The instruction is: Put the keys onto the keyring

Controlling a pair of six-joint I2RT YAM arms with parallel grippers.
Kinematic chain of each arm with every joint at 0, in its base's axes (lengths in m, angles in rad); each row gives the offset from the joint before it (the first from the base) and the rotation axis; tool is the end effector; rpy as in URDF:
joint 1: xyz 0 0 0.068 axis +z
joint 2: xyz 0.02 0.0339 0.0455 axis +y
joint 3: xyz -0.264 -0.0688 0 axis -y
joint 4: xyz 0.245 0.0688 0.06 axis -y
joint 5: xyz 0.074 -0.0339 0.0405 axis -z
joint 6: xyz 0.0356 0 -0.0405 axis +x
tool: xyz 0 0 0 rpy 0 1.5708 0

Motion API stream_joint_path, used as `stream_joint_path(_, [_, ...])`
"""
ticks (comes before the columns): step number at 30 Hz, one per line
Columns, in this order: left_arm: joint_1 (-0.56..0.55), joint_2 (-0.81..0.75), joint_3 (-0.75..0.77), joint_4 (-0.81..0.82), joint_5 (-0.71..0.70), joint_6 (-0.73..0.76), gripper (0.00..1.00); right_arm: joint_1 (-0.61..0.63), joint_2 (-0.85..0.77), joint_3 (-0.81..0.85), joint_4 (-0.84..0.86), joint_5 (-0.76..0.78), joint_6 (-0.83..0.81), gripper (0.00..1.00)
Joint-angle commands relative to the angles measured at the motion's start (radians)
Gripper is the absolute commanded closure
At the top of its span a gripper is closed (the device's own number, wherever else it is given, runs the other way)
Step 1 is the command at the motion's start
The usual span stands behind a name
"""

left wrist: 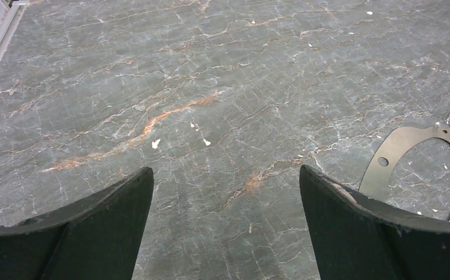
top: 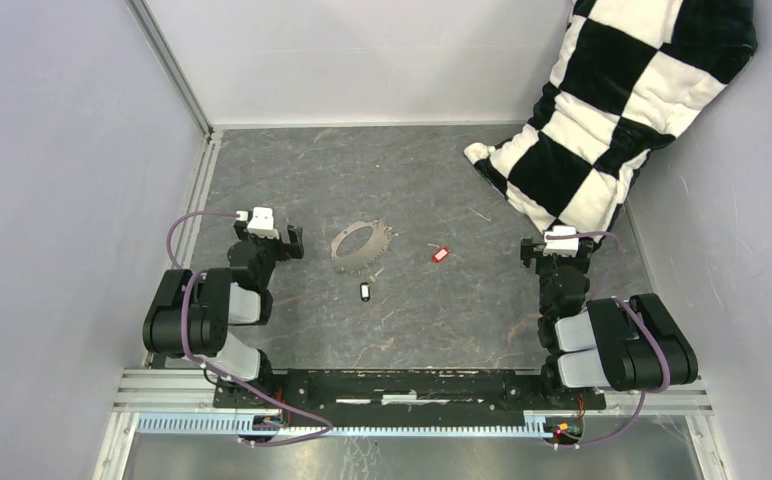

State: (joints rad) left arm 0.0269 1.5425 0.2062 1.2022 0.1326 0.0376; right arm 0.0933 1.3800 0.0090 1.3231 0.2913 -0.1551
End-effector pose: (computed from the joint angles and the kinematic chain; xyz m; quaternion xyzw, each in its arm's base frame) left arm 0.2362 0.0016 0.1384 0.0476 0.7510 -0.0287 0.6580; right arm 0.1855 0.0071 0.1393 0.0106 0.7231 -0.1261 0.6791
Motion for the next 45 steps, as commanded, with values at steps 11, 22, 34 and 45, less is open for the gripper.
stream_joint_path(11, [0.005, -0.051, 0.037, -0.049, -0.056, -0.058, 0.0, -0.004, -0.048, -0.083, 0.044, 0.039, 0.012, 0.02])
stream_joint_path(22, [0.004, -0.074, 0.599, -1.087, 0.139, 0.103, 0.0, -0.064, -0.184, 0.378, -0.799, -0.296, 0.508, 0.02])
stream_joint_path(34, [0.005, -0.049, 0.824, -1.372, 0.047, 0.074, 0.0, 0.333, 0.011, 0.759, -0.888, -0.218, 0.493, 0.02])
stream_joint_path(45, [0.018, -0.028, 0.844, -1.374, 0.093, 0.056, 0.0, 0.631, 0.54, 1.391, -1.293, -0.039, 0.278, 0.02])
